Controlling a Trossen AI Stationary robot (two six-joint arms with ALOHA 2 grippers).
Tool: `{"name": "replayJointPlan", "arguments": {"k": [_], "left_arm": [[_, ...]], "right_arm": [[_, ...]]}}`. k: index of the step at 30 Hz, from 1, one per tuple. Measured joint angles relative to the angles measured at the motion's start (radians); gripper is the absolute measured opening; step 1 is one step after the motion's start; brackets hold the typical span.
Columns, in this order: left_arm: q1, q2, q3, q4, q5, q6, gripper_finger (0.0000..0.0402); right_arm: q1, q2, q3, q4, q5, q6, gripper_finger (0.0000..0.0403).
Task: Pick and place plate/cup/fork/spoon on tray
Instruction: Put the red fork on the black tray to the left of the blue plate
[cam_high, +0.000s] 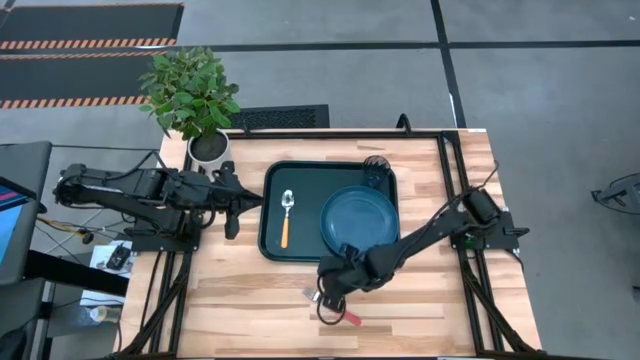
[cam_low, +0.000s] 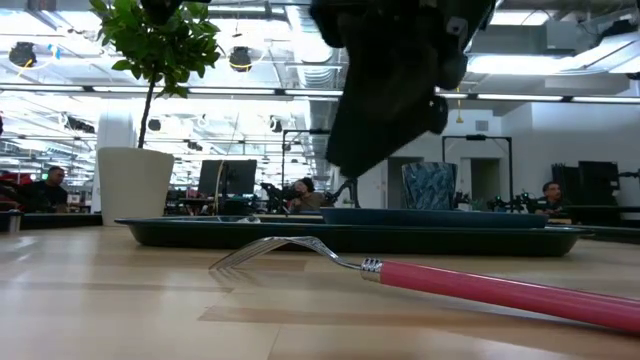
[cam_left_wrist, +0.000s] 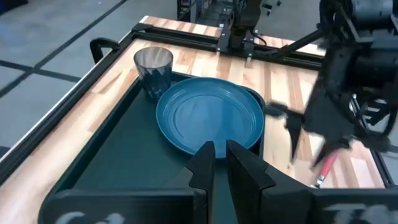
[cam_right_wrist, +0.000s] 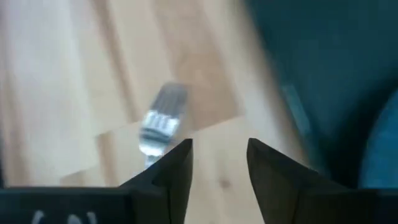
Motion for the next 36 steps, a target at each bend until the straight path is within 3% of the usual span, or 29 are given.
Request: {"name": "replayJointPlan", "arguments": {"k": [8,36], "left_arm": [[0.0,0.002,0.0,-0.001,0.013,-0.016,0.0027],[0.0,0.002,0.0,-0.009,0.015,-0.009,0.0027]], "right_arm": [[0.01,0.051,0.001,0.041,-0.027,0.077,0.0224],[0.039,0.099,0.0,0.09,-0.042,0.031,0.0205]]}}
